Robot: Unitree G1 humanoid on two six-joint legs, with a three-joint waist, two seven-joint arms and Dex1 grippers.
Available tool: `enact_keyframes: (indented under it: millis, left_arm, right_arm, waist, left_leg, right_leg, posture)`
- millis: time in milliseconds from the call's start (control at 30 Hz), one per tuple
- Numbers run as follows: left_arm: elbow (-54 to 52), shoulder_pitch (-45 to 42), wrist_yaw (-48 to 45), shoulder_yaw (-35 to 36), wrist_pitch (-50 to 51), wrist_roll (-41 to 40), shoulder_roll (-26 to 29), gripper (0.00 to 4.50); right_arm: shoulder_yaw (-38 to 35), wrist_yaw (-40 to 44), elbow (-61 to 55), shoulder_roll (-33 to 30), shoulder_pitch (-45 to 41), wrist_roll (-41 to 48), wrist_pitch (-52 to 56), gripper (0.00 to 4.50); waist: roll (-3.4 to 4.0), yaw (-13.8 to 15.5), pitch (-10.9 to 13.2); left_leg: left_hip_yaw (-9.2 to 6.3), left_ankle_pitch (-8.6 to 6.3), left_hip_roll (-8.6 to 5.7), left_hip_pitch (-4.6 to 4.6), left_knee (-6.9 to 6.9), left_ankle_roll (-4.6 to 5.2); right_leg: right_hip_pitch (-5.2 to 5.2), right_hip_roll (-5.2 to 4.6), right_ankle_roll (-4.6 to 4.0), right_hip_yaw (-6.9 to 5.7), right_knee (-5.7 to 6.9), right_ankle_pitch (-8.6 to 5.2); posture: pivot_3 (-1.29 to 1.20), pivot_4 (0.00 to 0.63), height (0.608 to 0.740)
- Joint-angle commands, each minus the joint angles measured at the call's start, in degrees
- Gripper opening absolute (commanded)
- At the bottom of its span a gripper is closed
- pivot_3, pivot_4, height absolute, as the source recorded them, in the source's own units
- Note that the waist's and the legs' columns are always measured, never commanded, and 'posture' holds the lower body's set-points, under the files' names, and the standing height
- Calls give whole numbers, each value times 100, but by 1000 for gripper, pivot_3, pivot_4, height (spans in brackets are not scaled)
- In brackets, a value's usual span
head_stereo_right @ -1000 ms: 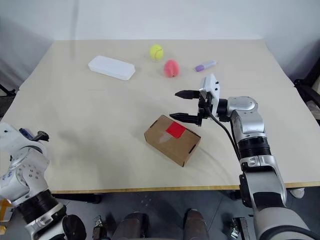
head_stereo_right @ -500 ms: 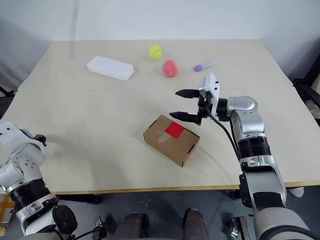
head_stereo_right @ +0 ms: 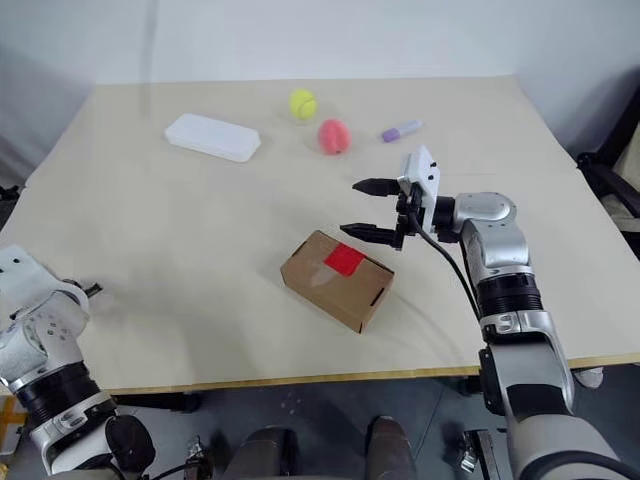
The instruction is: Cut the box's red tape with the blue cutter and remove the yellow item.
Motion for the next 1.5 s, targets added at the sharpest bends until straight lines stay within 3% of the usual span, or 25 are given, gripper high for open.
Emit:
enact_keyframes:
  millis: [33,333,567,833,900,1000,1133,1267,1467,1500]
  left_arm:
    - [-68,216,68,155,215,121,-103,438]
    - [-607,379,-216,157,510,11,-68,438]
    - [-2010,1419,-2085,-798,617,-618,554,438]
    - [-2605,2776,-4663,-1313,-898,-1125,1693,438]
    - [-2568,3119,-5810,-1428,-1680,-1344,2006,438]
    - [-2324,3276,-7275,-1629,-2619,-1601,2436,438]
    - [-1896,3188,-8557,-2030,-3210,-1682,3017,438]
    - [-1556,3086,-9341,-2433,-3614,-1613,3374,438]
    - [-1023,2872,-10025,-3223,-4355,-1035,3774,438]
    - [-955,2840,-10081,-3308,-4473,-958,3804,438]
  right_arm:
    - [-56,12,-188,-75,-175,31,-70,4500]
    - [-64,19,-175,-95,-219,16,-93,4500]
    - [-85,127,-604,-236,-78,154,149,4500]
    - [-57,194,-1612,-480,261,374,693,4500]
    - [-28,211,-2117,-553,386,505,932,4500]
    - [-36,265,-2830,-663,584,811,1349,4500]
    - [-73,463,-3806,-971,996,1376,1996,4500]
    - [-69,416,-4672,-1340,1469,1874,2633,4500]
    - [353,-369,-5626,-1419,2000,1647,2981,4500]
    - [414,-491,-5688,-1406,2013,1599,3007,4322]
  waist:
    - [0,1,0]
    - [0,4,0]
    - [-3,22,2]
    - [2,23,5]
    - [6,17,8]
    - [13,25,12]
    - [14,54,13]
    - [17,48,14]
    - [21,16,17]
    - [21,20,17]
  left_leg:
    - [0,0,0,0,0,0]
    - [1,-1,0,0,0,-2]
    - [-1,-3,2,-6,-1,-4]
    - [3,-6,6,-11,-1,-4]
    - [5,-9,9,-10,-5,-4]
    - [12,-10,12,-15,-7,-2]
    - [18,-14,14,-18,-6,5]
    - [30,-27,17,-16,-5,23]
    - [46,-34,26,-10,-2,26]
    - [52,-34,27,-10,-2,26]
  right_leg:
    - [0,0,0,0,0,0]
    - [0,0,0,0,0,0]
    - [-4,0,0,0,-2,0]
    - [-4,3,-4,-1,-19,-2]
    - [-5,4,-5,-1,-18,-3]
    - [-13,5,-8,-1,-21,-4]
    - [-15,7,-13,-3,-29,-7]
    - [-14,6,-13,-7,-32,-7]
    - [-18,7,-13,-15,-28,-7]
    - [-22,6,-13,-15,-28,-7]
  posture:
    - [0,150,740]
    - [0,150,740]
    - [0,150,740]
    - [0,150,740]
    - [0,150,740]
    - [0,150,740]
    - [0,150,740]
    - [0,150,740]
    - [0,150,740]
    - [0,150,740]
